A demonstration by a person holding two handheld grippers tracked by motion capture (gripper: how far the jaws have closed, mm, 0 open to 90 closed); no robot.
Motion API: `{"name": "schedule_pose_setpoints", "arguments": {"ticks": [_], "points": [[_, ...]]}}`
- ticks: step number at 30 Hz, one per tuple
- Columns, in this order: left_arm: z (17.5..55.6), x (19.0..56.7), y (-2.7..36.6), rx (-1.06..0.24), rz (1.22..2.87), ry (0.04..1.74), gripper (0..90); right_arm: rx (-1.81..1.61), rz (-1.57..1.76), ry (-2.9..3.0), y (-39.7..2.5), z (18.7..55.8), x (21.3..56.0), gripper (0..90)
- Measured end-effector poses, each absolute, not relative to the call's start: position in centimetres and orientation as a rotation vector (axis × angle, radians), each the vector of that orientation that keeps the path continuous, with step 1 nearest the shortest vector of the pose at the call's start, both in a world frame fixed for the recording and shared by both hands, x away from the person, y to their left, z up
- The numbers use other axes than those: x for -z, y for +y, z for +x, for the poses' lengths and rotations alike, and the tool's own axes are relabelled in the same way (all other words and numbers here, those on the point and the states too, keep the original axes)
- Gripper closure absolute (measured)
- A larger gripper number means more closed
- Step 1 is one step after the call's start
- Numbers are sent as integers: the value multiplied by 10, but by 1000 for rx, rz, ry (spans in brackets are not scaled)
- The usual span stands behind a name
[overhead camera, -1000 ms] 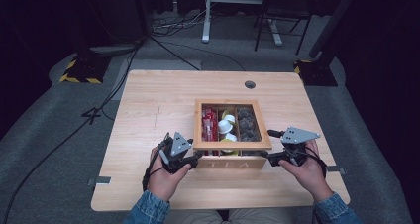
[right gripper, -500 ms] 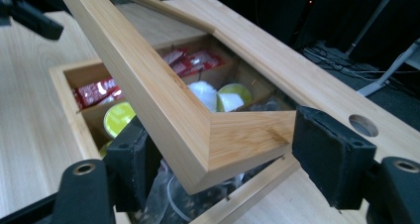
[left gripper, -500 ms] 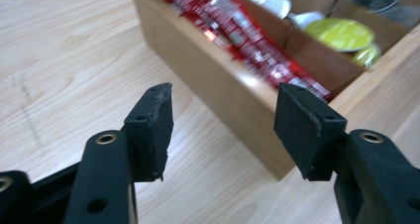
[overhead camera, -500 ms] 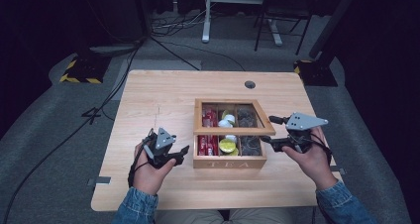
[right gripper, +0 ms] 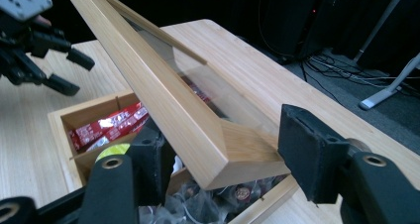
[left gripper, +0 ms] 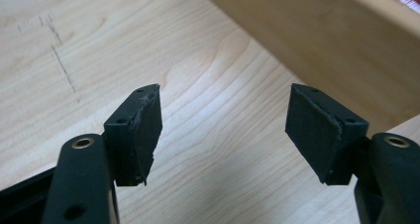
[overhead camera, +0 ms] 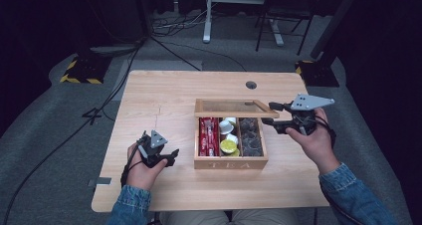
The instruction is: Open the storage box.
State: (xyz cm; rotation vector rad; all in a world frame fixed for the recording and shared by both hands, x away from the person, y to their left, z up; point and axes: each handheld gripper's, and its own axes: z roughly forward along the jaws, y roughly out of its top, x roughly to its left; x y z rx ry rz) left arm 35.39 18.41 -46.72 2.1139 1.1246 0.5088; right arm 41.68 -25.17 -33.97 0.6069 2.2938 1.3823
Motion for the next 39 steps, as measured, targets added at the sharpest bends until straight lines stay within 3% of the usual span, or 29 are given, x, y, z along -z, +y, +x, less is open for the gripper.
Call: {"name": "schedule_pose_setpoints", "arguments": {"ticks": [19, 39], "points": [[368, 492, 205, -509, 2103, 1222, 262, -1470, 697, 2275, -239, 468, 315, 473], [368, 504, 210, -475, 2078, 1228, 233, -1514, 764, 2225, -236, 501, 304, 458]]}}
